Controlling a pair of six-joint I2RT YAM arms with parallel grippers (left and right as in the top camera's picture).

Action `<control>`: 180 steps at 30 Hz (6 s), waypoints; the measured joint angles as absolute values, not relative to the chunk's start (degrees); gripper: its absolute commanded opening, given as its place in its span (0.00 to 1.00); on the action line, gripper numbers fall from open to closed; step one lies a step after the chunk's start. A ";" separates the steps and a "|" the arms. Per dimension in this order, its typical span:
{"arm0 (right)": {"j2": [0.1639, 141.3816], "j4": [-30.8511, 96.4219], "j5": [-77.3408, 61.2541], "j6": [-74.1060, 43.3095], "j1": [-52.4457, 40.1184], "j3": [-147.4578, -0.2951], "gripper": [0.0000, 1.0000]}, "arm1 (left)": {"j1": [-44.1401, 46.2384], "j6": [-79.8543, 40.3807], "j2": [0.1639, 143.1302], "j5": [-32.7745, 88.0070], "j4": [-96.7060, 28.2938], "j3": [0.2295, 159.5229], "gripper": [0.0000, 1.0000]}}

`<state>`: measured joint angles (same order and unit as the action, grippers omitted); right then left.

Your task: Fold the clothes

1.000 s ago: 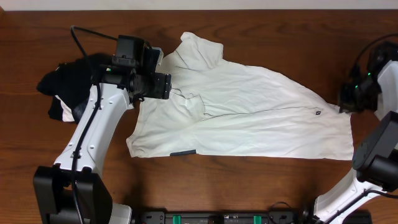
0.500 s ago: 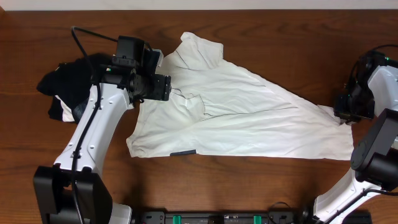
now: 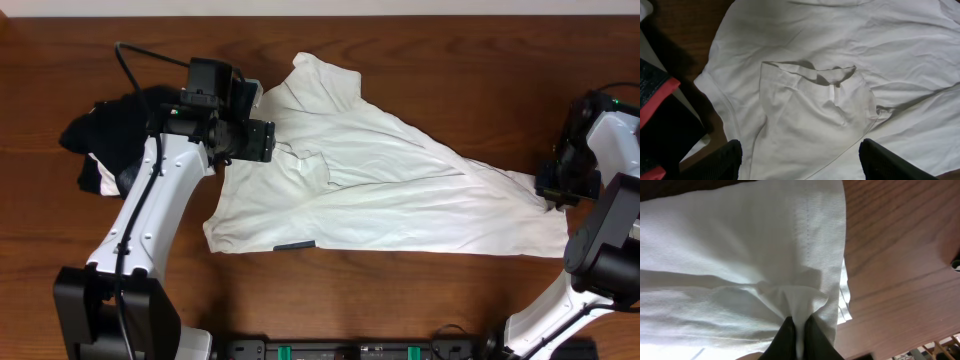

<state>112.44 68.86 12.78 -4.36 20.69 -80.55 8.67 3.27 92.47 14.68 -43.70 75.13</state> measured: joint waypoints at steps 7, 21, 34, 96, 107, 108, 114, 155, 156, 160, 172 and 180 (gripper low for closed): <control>112.44 68.53 13.56 -4.84 20.69 -80.55 0.11 | 8.69 3.27 92.47 14.68 -43.70 75.13 0.78; 112.44 67.00 13.85 -5.69 20.69 -80.51 0.29 | 8.67 6.81 94.39 17.61 -27.90 75.22 0.81; 112.44 66.41 5.78 -6.46 20.95 -80.51 0.42 | 8.67 10.96 123.09 18.09 -19.64 96.20 0.81; 112.44 69.89 1.67 -7.05 21.26 -80.51 0.40 | 7.99 13.41 122.08 11.81 -30.83 106.54 0.06; 112.44 69.60 1.67 -7.05 21.26 -80.49 0.40 | 8.69 13.54 121.69 11.64 -53.30 106.63 0.06; 112.44 69.60 1.67 -7.07 21.26 -80.49 0.40 | 8.93 13.52 121.69 11.64 -55.05 106.63 0.06; 112.44 69.54 1.67 -7.05 21.26 -80.49 0.40 | 11.29 13.52 121.69 11.62 -65.58 106.63 0.06; 112.44 68.53 0.78 -7.05 21.26 -80.49 0.45 | 12.86 11.81 121.69 9.87 -61.21 100.77 0.62; 112.44 68.53 0.58 -7.05 21.26 -80.49 0.45 | 12.86 11.81 121.69 10.11 -60.42 99.74 0.62; 112.44 68.53 -0.54 -7.05 21.26 -80.49 0.45 | 12.86 11.62 121.69 10.37 -58.89 95.57 0.51; 112.44 68.49 -1.58 -7.05 21.26 -80.49 0.45 | 12.86 11.62 119.61 10.57 -65.58 94.65 0.19; 112.44 67.75 -1.58 -7.05 21.26 -80.49 0.45 | 12.86 10.44 109.47 10.57 -76.69 96.01 0.19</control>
<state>112.44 67.75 -1.58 -7.05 21.26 -80.49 12.86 10.44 109.47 10.57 -76.69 96.01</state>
